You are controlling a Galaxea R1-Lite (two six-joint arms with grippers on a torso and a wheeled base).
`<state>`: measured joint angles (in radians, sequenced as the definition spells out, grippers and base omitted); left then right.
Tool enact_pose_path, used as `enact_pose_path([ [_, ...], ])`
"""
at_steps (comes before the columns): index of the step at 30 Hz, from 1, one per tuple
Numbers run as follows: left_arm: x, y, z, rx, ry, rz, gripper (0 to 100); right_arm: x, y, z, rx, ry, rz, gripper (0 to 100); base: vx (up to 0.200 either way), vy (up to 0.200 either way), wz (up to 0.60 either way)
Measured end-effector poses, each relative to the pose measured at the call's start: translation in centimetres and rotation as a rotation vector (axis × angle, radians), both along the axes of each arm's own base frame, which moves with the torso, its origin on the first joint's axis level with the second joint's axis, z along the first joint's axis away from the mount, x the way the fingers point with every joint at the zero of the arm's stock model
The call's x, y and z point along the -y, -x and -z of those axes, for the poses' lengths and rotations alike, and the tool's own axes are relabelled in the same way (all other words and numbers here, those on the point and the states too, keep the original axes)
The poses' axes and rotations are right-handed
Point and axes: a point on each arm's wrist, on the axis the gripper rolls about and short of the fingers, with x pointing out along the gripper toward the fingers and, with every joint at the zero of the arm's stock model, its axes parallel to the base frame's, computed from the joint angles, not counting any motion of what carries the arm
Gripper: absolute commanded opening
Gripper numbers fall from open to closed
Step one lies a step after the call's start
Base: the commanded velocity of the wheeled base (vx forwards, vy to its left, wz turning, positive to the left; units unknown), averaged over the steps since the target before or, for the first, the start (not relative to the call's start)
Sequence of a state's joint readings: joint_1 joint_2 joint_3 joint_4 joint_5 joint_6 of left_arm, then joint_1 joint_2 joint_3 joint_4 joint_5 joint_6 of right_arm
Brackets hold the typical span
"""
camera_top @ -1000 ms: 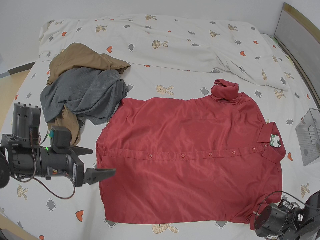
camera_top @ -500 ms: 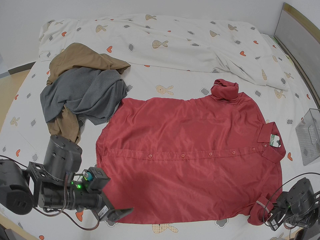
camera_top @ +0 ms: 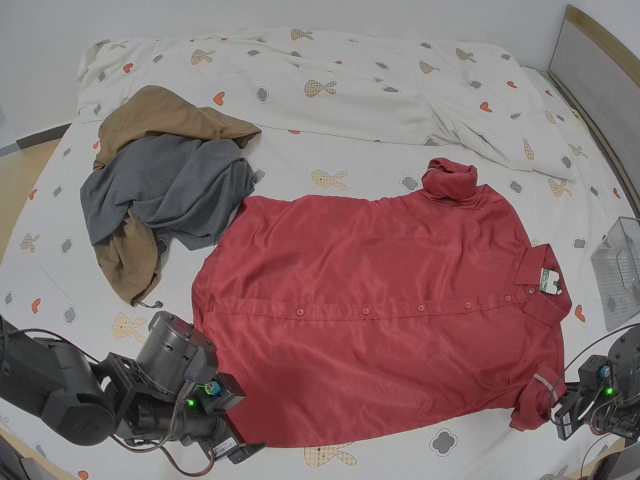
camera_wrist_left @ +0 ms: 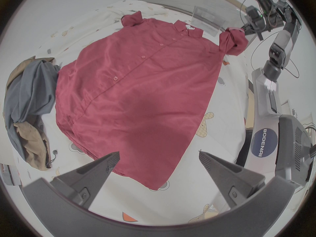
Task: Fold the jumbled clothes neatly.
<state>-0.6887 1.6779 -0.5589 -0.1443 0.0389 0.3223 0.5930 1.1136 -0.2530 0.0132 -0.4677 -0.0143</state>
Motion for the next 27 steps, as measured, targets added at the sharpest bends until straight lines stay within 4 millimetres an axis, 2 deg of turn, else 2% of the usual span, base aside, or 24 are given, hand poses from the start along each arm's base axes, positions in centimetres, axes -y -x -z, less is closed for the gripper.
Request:
enact_pose_path([
  [14, 0.8, -0.5, 1.9, -0.030, -0.030, 0.012, 100, 0.6, -1.3, -1.5, 0.014, -0.123, 0.051, 0, 0.000, 0.000, 0.00],
  [27, 2.4, -0.5, 3.9, 0.035, -0.062, 0.035, 100, 0.0, -5.1, -4.1, 0.027, -0.239, 0.047, 0, 0.000, 0.000, 0.00],
])
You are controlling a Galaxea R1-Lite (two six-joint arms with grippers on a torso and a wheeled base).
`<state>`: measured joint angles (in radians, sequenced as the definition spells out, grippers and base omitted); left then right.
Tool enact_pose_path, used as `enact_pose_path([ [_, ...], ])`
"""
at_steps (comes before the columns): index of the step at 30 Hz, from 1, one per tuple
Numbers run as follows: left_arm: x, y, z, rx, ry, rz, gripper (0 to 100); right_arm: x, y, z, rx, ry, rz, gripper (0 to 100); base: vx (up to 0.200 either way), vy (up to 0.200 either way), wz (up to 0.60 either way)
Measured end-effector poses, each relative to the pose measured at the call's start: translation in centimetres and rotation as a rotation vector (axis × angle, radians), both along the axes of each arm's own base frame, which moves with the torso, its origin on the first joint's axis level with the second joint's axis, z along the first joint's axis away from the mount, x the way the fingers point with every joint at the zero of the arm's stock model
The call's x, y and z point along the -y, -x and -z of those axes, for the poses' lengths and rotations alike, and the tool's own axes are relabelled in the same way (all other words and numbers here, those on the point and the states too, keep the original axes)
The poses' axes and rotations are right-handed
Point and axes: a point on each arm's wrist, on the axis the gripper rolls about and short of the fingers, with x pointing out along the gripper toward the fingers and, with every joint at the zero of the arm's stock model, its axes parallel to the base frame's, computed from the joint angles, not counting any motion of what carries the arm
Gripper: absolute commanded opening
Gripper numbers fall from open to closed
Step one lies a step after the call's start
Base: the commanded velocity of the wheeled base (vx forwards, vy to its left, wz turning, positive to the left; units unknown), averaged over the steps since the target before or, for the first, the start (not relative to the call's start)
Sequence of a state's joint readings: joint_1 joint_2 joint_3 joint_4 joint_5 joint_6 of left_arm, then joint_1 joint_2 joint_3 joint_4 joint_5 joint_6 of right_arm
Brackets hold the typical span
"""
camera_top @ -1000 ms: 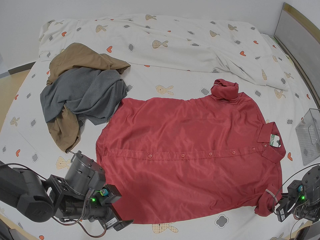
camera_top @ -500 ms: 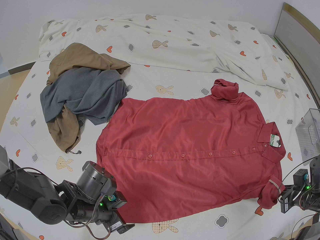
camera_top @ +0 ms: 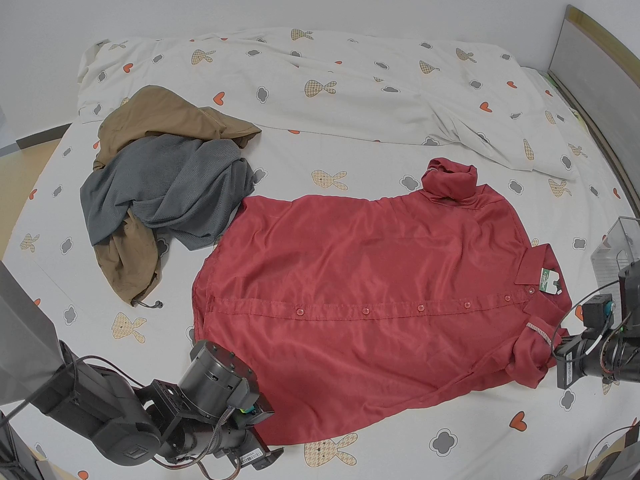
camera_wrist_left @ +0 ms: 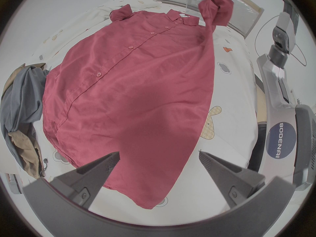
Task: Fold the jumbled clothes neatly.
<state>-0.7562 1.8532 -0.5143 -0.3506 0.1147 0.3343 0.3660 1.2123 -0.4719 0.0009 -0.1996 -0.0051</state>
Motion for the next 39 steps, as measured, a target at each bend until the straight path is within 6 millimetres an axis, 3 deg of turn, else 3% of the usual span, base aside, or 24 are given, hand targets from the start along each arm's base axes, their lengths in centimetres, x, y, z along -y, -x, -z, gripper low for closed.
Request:
enact_pose_path([
  [14, 0.1, 1.0, 0.0, 0.000, -0.005, 0.031, 100, 0.0, -3.6, -1.0, -0.008, -0.023, 0.052, 0, 0.000, 0.000, 0.00],
  [28, 1.4, -0.5, 1.9, 0.069, 0.002, 0.015, 100, 0.6, -4.1, -0.9, -0.020, -0.039, 0.071, 0, 0.000, 0.000, 0.00],
  [29, 1.5, -0.7, 2.0, 0.078, 0.003, 0.015, 0, 0.6, -4.1, -0.9, -0.021, -0.039, 0.071, 0, 0.000, 0.000, 0.00],
  [34, 1.5, -0.9, 2.7, 0.082, -0.017, 0.007, 0, 0.8, -3.7, -0.7, -0.028, -0.038, 0.076, 0, 0.000, 0.000, 0.00],
  [39, 1.0, -0.5, 1.8, 0.093, -0.003, 0.006, 0, 1.0, -3.3, -0.5, -0.032, -0.037, 0.083, 0, 0.000, 0.000, 0.00],
])
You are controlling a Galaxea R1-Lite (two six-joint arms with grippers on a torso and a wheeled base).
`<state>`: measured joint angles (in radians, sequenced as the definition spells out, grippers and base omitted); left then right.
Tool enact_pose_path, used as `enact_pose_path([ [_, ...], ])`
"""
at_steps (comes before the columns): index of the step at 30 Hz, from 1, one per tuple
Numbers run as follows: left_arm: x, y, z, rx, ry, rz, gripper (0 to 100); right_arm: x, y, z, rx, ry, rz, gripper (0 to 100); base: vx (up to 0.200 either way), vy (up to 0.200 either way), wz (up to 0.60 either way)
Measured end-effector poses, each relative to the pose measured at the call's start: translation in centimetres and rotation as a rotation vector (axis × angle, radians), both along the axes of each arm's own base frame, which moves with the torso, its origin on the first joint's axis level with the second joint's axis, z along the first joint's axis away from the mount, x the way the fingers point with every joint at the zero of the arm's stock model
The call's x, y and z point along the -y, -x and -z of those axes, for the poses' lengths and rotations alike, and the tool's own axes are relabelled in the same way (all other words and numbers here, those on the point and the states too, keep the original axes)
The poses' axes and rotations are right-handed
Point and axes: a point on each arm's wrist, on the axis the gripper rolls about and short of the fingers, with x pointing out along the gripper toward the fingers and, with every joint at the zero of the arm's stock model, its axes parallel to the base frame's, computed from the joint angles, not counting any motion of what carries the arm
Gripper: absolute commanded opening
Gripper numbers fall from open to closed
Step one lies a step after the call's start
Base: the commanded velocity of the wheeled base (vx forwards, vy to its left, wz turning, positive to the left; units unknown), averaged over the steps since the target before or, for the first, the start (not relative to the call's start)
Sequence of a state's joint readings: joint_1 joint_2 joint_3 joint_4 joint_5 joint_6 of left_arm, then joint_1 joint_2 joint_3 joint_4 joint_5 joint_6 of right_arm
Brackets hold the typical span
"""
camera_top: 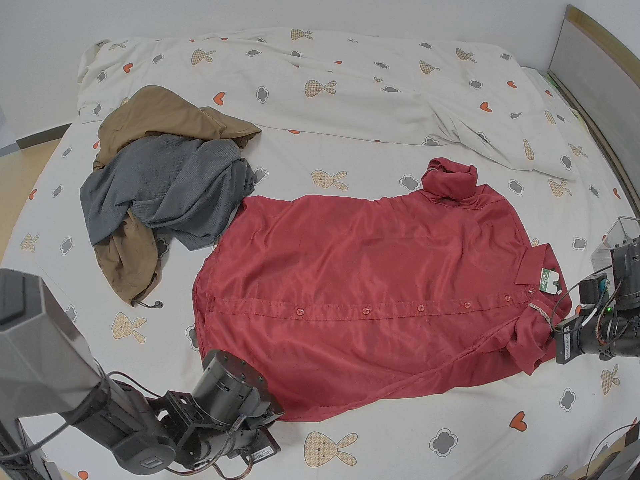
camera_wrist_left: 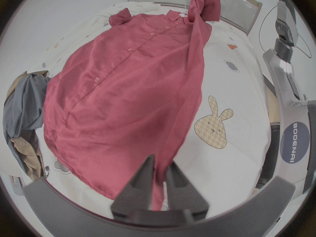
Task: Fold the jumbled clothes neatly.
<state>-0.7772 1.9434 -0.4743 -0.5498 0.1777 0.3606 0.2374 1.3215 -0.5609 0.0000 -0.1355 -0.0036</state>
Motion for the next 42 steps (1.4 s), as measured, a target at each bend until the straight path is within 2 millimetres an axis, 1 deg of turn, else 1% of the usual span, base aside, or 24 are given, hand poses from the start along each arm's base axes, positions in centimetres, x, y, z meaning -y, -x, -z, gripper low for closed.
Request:
enact_pose_path([
  [5, -0.9, 0.5, -1.8, 0.032, 0.031, -0.009, 0, 0.2, 0.8, 0.0, 0.009, -0.002, 0.000, 0, 0.000, 0.000, 0.00],
  [10, -1.3, -0.2, -3.3, 0.090, 0.053, -0.015, 0, 0.2, 1.3, -0.3, 0.031, -0.007, -0.004, 0, 0.000, 0.000, 0.00],
  [15, -0.9, -1.5, -4.5, 0.139, 0.076, -0.025, 0, 0.1, 1.2, -0.9, 0.068, -0.015, -0.010, 0, 0.000, 0.000, 0.00],
  [19, -0.6, -2.5, -5.1, 0.129, 0.054, -0.033, 0, 0.0, 0.9, -1.4, 0.112, -0.024, -0.012, 0, 0.000, 0.000, 0.00],
  [25, -0.3, -4.2, -6.6, 0.102, 0.021, -0.056, 0, -0.1, 0.7, -1.4, 0.124, -0.024, -0.010, 0, 0.000, 0.000, 0.00],
  [30, 0.2, -6.0, -7.8, 0.124, 0.027, -0.070, 0, 0.0, 0.5, -1.1, 0.113, -0.016, 0.002, 0, 0.000, 0.000, 0.00],
  [37, 1.5, -8.5, -8.3, 0.161, 0.045, -0.076, 0, 0.1, 0.0, -0.6, 0.088, 0.001, 0.023, 0, 0.000, 0.000, 0.00],
  [42, 1.2, -9.9, -7.5, 0.152, 0.033, -0.103, 0, 0.4, -1.0, 0.0, 0.059, 0.035, 0.073, 0, 0.000, 0.000, 0.00],
])
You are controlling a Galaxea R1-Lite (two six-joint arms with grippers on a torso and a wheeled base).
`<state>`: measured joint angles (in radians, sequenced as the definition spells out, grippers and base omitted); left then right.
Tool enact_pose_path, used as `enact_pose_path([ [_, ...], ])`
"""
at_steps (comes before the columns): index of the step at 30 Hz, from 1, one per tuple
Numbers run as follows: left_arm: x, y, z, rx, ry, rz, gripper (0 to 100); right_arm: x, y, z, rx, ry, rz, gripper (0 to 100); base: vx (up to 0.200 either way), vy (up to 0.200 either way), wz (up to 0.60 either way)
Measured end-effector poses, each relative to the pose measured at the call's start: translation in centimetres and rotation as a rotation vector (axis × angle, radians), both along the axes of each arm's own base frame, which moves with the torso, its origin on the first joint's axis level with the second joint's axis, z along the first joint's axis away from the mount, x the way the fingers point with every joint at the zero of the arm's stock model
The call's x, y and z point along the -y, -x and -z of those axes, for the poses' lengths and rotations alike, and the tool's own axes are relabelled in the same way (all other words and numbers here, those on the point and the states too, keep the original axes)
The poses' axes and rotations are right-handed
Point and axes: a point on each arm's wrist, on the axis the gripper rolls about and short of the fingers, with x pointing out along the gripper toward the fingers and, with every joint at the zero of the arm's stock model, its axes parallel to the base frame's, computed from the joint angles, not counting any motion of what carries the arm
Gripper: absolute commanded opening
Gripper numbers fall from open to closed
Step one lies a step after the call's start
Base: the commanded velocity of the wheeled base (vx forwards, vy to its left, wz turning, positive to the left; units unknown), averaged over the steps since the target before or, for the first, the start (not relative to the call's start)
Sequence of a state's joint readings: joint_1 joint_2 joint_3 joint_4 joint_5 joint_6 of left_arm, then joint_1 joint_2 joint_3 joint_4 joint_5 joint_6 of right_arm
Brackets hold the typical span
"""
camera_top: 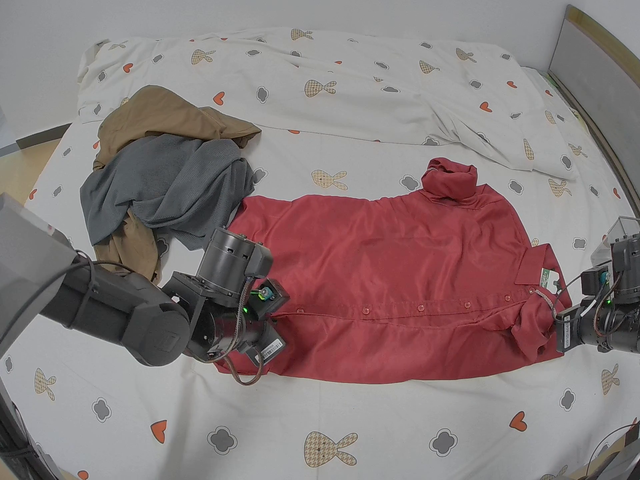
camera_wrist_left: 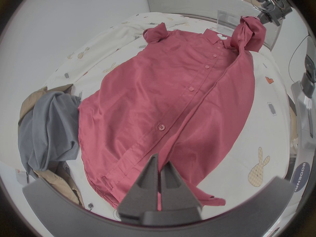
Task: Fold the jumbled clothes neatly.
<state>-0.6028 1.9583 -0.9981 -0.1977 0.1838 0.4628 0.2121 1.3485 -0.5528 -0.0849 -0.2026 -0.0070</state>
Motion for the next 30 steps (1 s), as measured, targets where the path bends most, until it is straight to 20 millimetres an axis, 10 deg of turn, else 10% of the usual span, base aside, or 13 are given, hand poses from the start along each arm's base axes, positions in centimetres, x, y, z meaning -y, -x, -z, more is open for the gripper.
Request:
enact_pose_path([
  [16, -0.9, -3.0, 1.2, -0.003, -0.019, -0.053, 0, -0.7, -4.1, -0.1, -0.018, 0.005, 0.013, 0, 0.000, 0.000, 0.00],
  [17, -0.8, -3.2, 1.3, -0.001, -0.020, -0.051, 100, -0.8, -4.1, -0.1, -0.021, 0.006, 0.012, 100, 0.000, 0.000, 0.00],
  [30, -1.0, -3.9, 1.1, 0.014, -0.014, -0.062, 100, -0.9, -4.3, 0.7, -0.051, -0.013, 0.030, 100, 0.000, 0.000, 0.00],
])
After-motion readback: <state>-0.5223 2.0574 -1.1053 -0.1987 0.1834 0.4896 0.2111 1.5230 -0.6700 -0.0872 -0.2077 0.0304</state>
